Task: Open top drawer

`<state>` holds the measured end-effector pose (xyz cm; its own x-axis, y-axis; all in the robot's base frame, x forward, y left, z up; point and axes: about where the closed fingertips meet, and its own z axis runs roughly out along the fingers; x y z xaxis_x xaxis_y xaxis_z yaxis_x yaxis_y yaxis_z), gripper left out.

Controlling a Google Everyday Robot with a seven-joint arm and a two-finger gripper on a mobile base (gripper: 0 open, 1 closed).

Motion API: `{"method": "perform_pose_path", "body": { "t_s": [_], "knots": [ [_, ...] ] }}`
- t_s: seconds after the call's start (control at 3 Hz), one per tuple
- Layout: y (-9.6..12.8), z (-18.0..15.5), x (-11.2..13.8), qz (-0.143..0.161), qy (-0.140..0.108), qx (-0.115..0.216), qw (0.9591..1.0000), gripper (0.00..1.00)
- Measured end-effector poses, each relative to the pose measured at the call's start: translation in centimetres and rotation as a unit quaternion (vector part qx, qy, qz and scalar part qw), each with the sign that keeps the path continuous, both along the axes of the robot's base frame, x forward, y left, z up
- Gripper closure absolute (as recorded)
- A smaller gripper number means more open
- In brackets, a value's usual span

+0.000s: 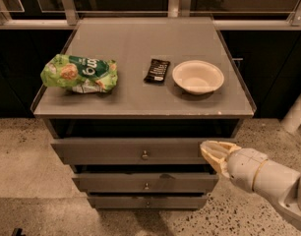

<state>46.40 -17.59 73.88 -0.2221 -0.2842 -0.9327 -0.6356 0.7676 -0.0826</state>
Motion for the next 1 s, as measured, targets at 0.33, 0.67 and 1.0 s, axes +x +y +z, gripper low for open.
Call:
{"method": "perform_pose_path", "body": {
  "t_s": [0.33, 0.67, 1.0],
  "knots": [
    [1.1, -0.3, 2.6, -0.001, -0.019, -0.013, 0.9997, 1.0],
    [1.2, -0.4, 2.8, 0.0, -0.02, -0.015, 0.9997, 1.0],
    [1.7, -1.3, 4.9, 0.012, -0.023, -0.025, 0.9994, 1.0]
  ]
}}
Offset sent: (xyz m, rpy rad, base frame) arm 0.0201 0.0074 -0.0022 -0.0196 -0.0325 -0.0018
